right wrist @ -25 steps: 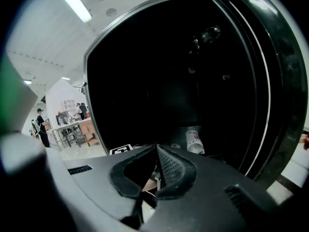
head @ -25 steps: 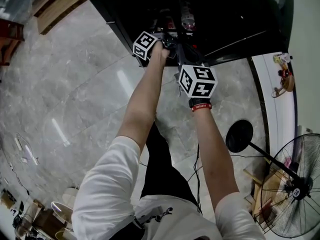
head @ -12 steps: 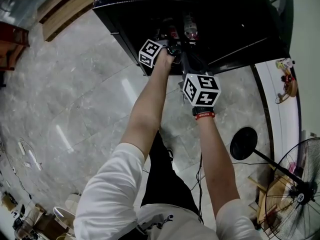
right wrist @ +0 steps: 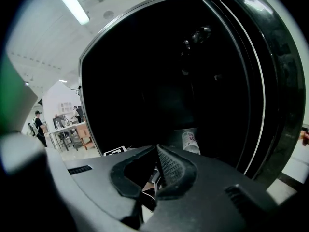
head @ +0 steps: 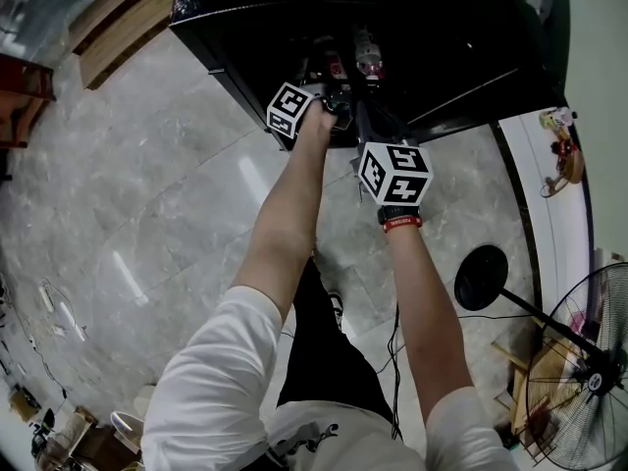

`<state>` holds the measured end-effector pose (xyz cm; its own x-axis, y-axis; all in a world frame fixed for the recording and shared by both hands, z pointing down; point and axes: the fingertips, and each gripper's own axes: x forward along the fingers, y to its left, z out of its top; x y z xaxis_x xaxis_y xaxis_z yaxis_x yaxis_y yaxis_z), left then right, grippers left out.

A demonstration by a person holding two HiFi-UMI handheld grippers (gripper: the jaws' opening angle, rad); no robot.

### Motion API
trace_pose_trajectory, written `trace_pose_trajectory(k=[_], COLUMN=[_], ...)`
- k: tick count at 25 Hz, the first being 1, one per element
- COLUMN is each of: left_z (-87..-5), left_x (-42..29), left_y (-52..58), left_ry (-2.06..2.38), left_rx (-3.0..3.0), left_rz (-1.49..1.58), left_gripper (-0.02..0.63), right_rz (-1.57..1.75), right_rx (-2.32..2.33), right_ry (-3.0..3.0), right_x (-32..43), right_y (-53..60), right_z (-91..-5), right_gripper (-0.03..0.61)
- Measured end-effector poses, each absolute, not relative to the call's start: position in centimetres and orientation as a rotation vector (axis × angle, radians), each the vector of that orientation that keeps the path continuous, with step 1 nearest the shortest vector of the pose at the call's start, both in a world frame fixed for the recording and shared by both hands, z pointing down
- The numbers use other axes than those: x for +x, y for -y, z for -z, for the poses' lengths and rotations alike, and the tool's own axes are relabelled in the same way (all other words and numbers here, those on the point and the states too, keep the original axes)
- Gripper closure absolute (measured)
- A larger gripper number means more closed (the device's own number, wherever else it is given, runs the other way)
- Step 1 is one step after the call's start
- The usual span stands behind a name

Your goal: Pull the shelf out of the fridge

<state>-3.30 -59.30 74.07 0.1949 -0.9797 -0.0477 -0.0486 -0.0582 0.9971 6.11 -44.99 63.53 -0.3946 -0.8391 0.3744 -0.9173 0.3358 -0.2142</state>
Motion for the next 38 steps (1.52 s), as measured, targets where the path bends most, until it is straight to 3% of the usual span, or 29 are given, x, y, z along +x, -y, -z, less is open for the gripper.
trace_pose_trajectory(k=[38], left_z=[-74.1], left_x=[-2.8], left_y=[55.2], left_ry=[1.126], left_rx=[1.405], left_rz=[0.984], left_gripper=[0.581], right_rz=[-0.649], right_rx=[1.668], right_ry=[2.382], right_x=[9.4], right_y=[44.2], right_z=[-61.5], right_gripper=[0.565])
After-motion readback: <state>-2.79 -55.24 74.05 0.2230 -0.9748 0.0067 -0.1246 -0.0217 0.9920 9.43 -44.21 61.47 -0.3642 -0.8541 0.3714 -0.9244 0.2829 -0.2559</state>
